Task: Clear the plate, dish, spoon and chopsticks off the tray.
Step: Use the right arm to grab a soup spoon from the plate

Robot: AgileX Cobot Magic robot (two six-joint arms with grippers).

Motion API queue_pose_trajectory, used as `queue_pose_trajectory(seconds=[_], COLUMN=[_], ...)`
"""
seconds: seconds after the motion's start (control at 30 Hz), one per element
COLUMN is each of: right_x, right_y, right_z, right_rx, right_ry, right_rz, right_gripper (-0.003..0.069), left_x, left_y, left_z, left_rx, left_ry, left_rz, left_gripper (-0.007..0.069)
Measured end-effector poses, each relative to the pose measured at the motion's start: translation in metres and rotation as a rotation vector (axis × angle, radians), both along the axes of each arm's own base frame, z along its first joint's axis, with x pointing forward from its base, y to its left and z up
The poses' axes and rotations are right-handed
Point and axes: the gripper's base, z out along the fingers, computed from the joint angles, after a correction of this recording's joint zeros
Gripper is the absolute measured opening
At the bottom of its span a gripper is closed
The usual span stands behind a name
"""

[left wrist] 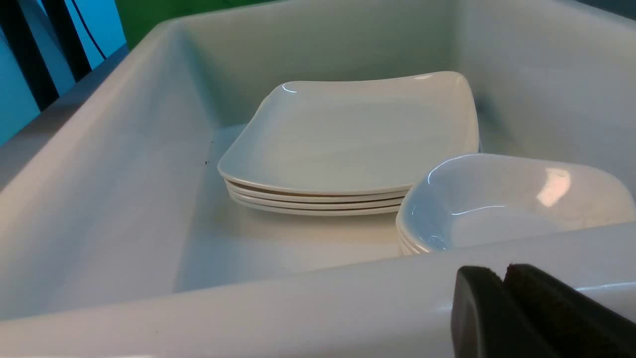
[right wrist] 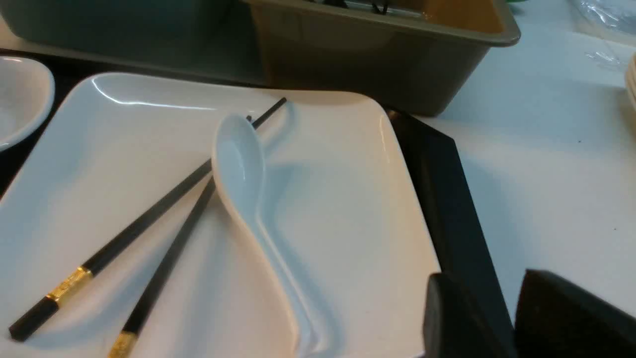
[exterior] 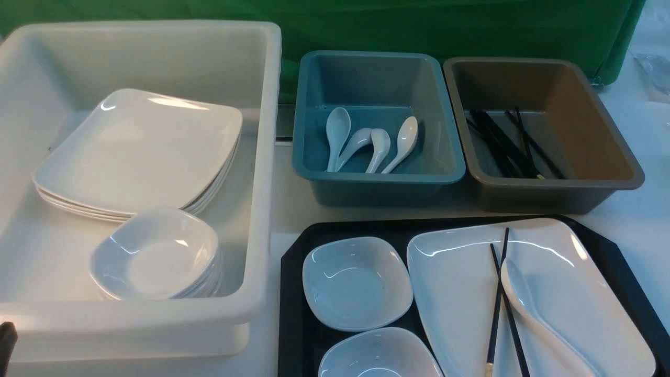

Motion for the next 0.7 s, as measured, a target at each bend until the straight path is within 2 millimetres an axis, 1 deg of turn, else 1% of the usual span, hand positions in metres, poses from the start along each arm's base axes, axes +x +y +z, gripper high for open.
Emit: queue_pose_trajectory(seconds=[0.7], right_x=[0.0000], right_y=[0.0000], right_z=[0.0000], right_rx=[0.000], right_ry=[0.000], right_rz=[0.000], right_gripper=[0.0238], left_x=[0.0001], left_y=[0.0000], left_z=[0.0008], left_rx=[0.000], left_ry=[-0.009], left_rz=[0.000], left_gripper=[0.0036])
